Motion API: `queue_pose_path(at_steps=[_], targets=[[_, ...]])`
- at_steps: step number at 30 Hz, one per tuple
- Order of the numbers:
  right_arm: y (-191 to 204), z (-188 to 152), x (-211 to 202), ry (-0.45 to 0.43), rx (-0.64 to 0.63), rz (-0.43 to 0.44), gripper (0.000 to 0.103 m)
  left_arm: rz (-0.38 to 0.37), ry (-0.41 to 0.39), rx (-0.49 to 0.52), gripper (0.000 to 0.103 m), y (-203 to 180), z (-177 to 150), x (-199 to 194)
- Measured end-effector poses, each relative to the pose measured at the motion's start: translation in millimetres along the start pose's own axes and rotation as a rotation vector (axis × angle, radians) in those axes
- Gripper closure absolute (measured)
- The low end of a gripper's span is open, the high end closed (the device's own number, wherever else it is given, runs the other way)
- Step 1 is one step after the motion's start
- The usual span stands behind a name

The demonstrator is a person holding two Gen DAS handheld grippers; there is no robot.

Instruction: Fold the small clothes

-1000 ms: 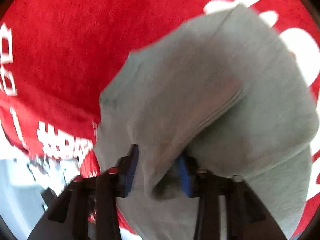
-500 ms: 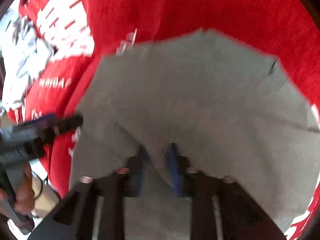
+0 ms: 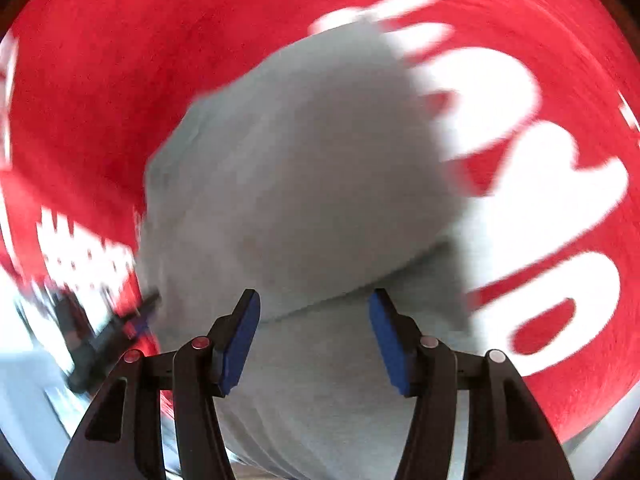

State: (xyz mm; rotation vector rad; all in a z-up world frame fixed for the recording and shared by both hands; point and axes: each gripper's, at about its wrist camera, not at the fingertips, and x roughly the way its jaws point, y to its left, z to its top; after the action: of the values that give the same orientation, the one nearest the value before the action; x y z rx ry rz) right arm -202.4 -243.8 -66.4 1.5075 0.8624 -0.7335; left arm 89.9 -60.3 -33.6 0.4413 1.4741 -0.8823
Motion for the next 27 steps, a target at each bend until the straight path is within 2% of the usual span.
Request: queue_pose_path(at_steps=[1,2,3,4,7,9,11,12,14,15,18,19,21,23,24,25,26,27], targets=[[-12.2,5.0,-2.9,-0.022,0.057,0.027,0.042,0.011,0.0,0.014,0.087,-2.7,1.3,-0.6],[-22.7,10.6,-4.2,-0.044,0.108,0.059,0.043,0.009,0.005,0.031,0.089,-5.2,4.1,-1.5],[-26.9,14.7,-3.6,-0.061,0.135,0.078,0.06,-0.005,-0.008,0.035,0.089,-6.3,7.8,-6.1],[-29.6,18.5,-6.4,-0.084,0.149,0.088,0.097,-0.005,-0.029,0.048,0.089,-7.9,11.9,-11.8],[-31.5,25.7,-22.7,-0.157,0.163,0.113,0.097,0.003,-0.083,0.092,0.091,-13.3,24.1,-27.6],[-34.2,26.0,-28.3,-0.173,0.168,0.129,0.097,0.007,-0.087,0.101,0.091,-12.6,30.1,-28.7],[-42.6,24.1,-27.4,-0.16,0.168,0.116,0.097,0.041,-0.068,0.108,0.092,-9.8,30.0,-20.4],[-44.6,21.8,-19.8,-0.143,0.163,0.085,0.097,0.056,-0.059,0.11,0.098,-9.2,28.8,-16.4],[-47.6,17.6,-10.6,-0.124,0.142,0.05,0.097,0.095,-0.022,0.097,0.098,4.0,20.3,-3.9],[-50.5,15.7,-9.4,-0.124,0.133,0.063,0.097,0.113,-0.011,0.088,0.098,11.3,15.1,-0.4],[-56.6,15.7,-13.4,-0.086,0.124,0.07,0.094,0.145,-0.023,0.094,0.098,20.5,5.7,-5.2],[-56.3,15.1,-16.5,-0.061,0.11,0.053,0.088,0.16,-0.025,0.102,0.098,21.5,4.2,-7.4],[-45.8,9.2,-26.3,-0.016,0.037,-0.005,0.081,0.189,-0.035,0.124,0.098,22.7,1.3,-17.0],[-26.0,2.7,-43.0,-0.034,-0.084,-0.061,0.078,0.188,-0.052,0.129,0.098,21.5,1.2,-26.9],[-19.0,2.4,-51.0,-0.059,-0.125,-0.086,0.066,0.188,-0.062,0.13,0.098,21.4,1.6,-31.0],[-11.6,4.5,-59.3,-0.098,-0.163,-0.123,0.046,0.182,-0.079,0.133,0.098,17.6,3.1,-36.1],[-6.0,11.1,-67.0,-0.147,-0.192,-0.162,0.04,0.175,-0.087,0.134,0.098,15.1,5.0,-38.9],[-6.2,17.4,-70.8,-0.17,-0.198,-0.172,0.037,0.167,-0.093,0.134,0.098,12.5,6.6,-40.7]])
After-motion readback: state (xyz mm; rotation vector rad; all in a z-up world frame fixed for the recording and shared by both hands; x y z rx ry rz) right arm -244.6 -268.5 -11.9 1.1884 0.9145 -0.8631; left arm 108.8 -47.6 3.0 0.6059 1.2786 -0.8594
